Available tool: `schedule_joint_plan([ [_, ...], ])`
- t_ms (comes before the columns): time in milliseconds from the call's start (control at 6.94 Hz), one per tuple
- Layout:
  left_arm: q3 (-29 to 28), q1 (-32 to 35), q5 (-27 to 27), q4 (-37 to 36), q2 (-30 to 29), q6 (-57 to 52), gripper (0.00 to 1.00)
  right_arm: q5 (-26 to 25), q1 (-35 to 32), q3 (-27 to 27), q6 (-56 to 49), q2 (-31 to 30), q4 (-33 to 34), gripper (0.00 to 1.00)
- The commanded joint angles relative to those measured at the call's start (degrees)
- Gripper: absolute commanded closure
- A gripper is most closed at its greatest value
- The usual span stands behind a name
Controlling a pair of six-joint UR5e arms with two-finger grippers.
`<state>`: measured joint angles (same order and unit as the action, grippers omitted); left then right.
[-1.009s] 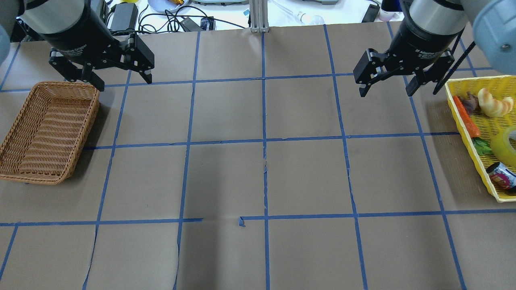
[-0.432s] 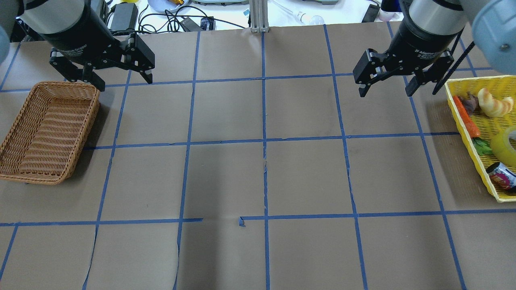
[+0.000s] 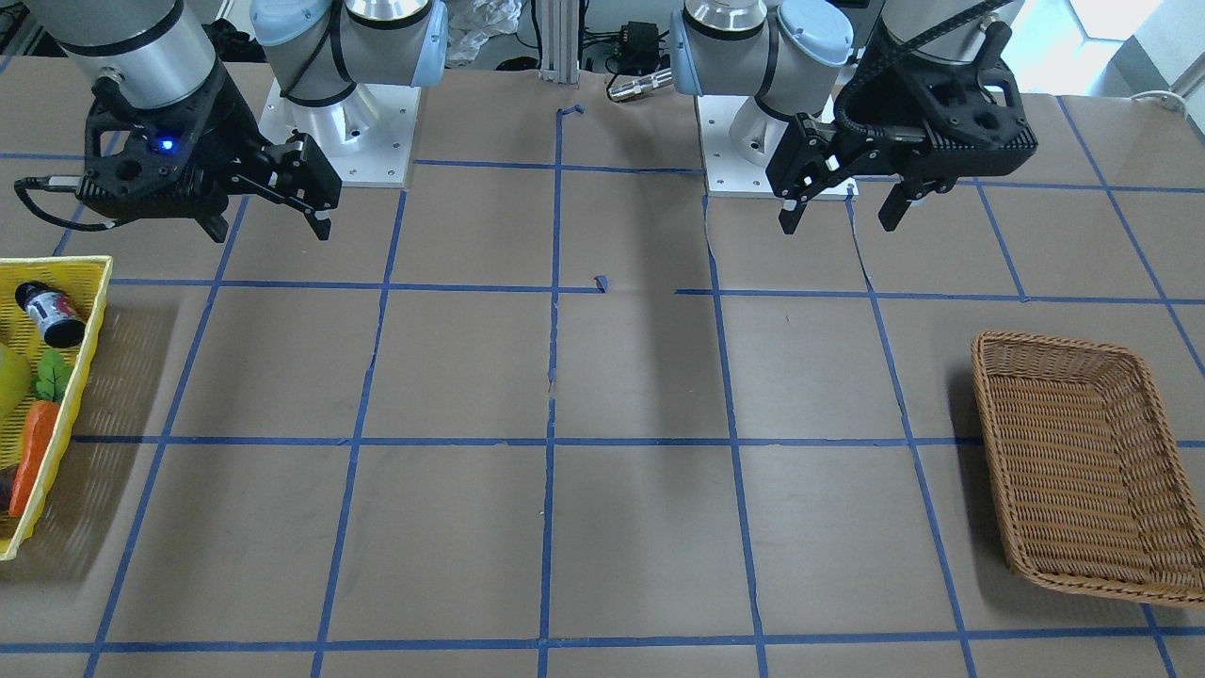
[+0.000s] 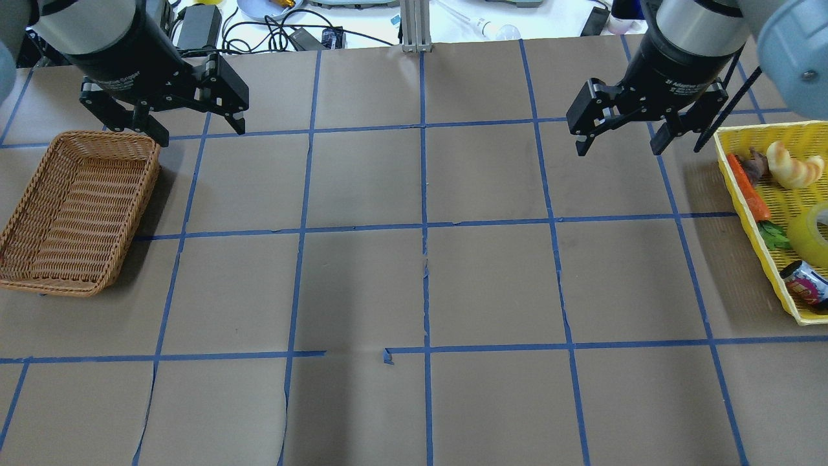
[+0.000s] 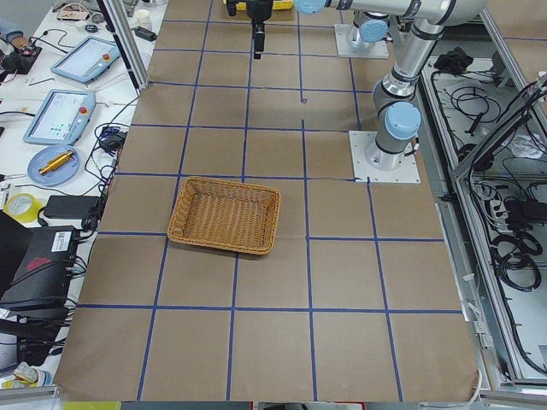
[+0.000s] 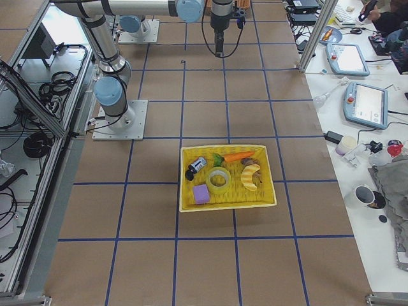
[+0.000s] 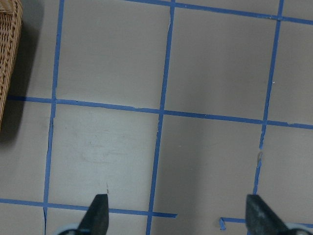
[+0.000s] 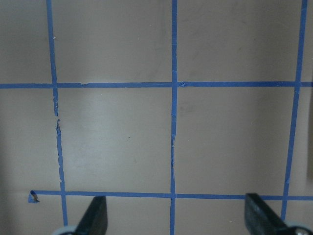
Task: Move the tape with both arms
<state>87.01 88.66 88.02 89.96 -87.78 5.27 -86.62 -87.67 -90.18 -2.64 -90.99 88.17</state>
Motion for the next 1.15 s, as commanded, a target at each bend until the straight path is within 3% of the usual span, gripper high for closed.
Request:
schedule_joint_plan([
  [0, 0.2, 0.0, 0.1, 0.0, 0.1, 0.0, 0.00, 0.0, 0.0, 0.0, 0.0, 0.0, 0.1, 0.00],
  [577, 0.3, 0.0, -0.1, -0.1, 0.1, 0.0, 0.00, -1.0, 0.7, 0.0, 0.0, 0.5, 1.1, 0.00],
  [865, 0.0, 0.0, -0.2, -0.1, 0.1, 0.0, 0.00, -7.3, 10.2, 0.0, -0.3, 2.5, 1.8, 0.00],
  [1009, 0.1, 0.0, -0.1, -0.1, 0.1, 0.0, 0.00, -7.7, 15.8, -0.1, -0.6, 3.5, 6.2, 0.00],
])
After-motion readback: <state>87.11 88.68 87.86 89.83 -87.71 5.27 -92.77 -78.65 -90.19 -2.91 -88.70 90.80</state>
